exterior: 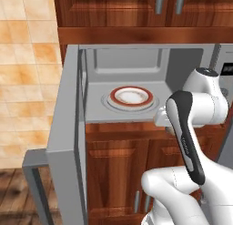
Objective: Pick the egg from the counter and place it in the microwave.
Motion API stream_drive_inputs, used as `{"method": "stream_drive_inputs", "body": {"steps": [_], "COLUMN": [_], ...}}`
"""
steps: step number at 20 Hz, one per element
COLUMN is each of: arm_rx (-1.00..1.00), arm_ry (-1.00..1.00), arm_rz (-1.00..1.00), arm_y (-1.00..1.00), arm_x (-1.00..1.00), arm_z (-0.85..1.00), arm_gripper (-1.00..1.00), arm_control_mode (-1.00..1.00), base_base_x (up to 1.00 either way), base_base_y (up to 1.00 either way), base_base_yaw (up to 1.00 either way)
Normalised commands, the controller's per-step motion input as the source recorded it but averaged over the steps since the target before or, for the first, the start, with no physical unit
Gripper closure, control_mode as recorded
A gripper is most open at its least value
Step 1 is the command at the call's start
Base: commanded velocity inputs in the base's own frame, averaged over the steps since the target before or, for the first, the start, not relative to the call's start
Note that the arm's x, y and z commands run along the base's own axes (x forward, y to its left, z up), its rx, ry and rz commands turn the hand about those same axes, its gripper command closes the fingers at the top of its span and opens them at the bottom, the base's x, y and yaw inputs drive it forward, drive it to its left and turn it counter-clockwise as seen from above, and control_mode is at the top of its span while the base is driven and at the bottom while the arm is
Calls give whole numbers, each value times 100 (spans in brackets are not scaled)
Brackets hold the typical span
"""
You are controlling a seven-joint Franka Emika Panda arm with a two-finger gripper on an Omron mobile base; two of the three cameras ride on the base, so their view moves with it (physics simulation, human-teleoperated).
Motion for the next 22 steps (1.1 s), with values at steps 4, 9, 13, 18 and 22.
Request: {"method": "stream_drive_inputs", "body": {"steps": [4, 9, 13, 18, 22], "arm_rx": [0, 0, 0, -1, -5], "arm_ry": [0, 0, -5, -33, -43], "arm_rz": [0, 0, 0, 0, 0], "arm_y": [0, 0, 7, 52, 66], "arm_x": [0, 0, 22, 99, 100], "arm_z": [0, 0, 0, 0, 0], "arm_gripper": [100, 100, 100, 100, 100], "arm_control_mode": [100, 100, -100, -100, -100], "base_base_x": [36, 48, 0, 0, 0], "base_base_y": [11, 25, 16, 0, 0], "base_base_yaw": [0, 0, 0, 0, 0]}}
